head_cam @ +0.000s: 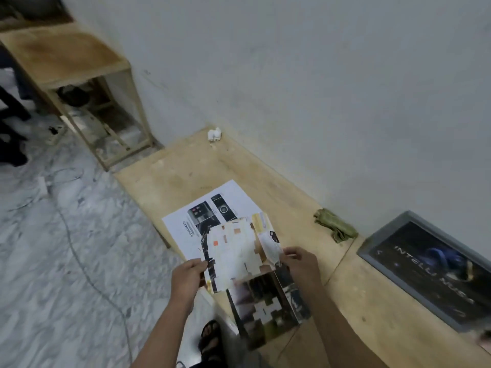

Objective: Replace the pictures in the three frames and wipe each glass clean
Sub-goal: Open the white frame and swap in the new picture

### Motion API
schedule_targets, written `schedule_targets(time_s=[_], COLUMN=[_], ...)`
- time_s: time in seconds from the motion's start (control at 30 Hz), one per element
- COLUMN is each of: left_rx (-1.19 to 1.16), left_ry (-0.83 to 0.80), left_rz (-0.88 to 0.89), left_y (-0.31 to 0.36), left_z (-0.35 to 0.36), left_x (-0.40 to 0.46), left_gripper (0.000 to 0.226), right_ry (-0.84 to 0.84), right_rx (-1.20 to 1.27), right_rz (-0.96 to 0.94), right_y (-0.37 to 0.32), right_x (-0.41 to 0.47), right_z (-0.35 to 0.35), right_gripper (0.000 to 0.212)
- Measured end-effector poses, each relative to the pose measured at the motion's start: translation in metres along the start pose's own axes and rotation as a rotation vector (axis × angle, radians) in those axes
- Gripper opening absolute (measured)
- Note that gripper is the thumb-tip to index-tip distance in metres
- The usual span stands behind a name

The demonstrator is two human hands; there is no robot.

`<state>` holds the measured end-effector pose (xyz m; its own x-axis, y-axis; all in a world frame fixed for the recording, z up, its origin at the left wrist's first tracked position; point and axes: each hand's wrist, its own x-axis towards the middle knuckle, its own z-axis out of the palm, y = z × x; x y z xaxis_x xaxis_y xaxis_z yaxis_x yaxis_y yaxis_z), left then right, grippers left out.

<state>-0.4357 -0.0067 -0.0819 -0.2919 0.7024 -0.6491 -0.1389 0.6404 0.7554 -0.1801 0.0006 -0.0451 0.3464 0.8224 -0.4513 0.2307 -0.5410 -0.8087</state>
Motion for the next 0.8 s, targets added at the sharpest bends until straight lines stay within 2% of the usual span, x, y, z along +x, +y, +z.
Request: schedule_targets(time_s=[0.07, 0.23, 0.43, 0.5, 0.57, 0.67, 0.8], left_rx=[0.038, 0.183, 0.260, 0.282, 0.344, 0.445, 0.525], left_ry=[0.029, 0.096, 0.109, 0.132, 0.173, 0.233, 0.223], left_rz=[0.001, 0.000, 0.005, -0.001, 0.006, 0.073, 0.085], left_y=[0.009, 0.022, 0.032, 0.036, 0.039, 0.036, 0.012], left_z=[-0.009, -0.022, -0.021, -0.020, -0.020, -0.018, -0.013], left_x=[0.030, 0.086, 0.109, 0.110, 0.107, 0.089, 0.056], left_gripper=[0.016, 0.027, 0.033, 0.034, 0.038, 0.030, 0.026], right_ry=[-0.033, -0.087, -0.067, -0.075, -0.079, -0.037, -0.017], right_rx=[-0.026, -0.106, -0.152, -0.154, -0.169, -0.197, -0.393], right_rz=[0.014, 0.046, -0.046, -0.038, -0.024, -0.016, 0.000], right_y=[-0.010, -0.022, -0.035, -0.037, -0.038, -0.025, 0.003], right_x=[0.033, 0.094, 0.128, 0.133, 0.131, 0.122, 0.103], right_z=[0.029, 0.086, 0.118, 0.120, 0.118, 0.105, 0.074], right_gripper=[0.016, 0.013, 0.020, 0.010, 0.015, 0.019, 0.021])
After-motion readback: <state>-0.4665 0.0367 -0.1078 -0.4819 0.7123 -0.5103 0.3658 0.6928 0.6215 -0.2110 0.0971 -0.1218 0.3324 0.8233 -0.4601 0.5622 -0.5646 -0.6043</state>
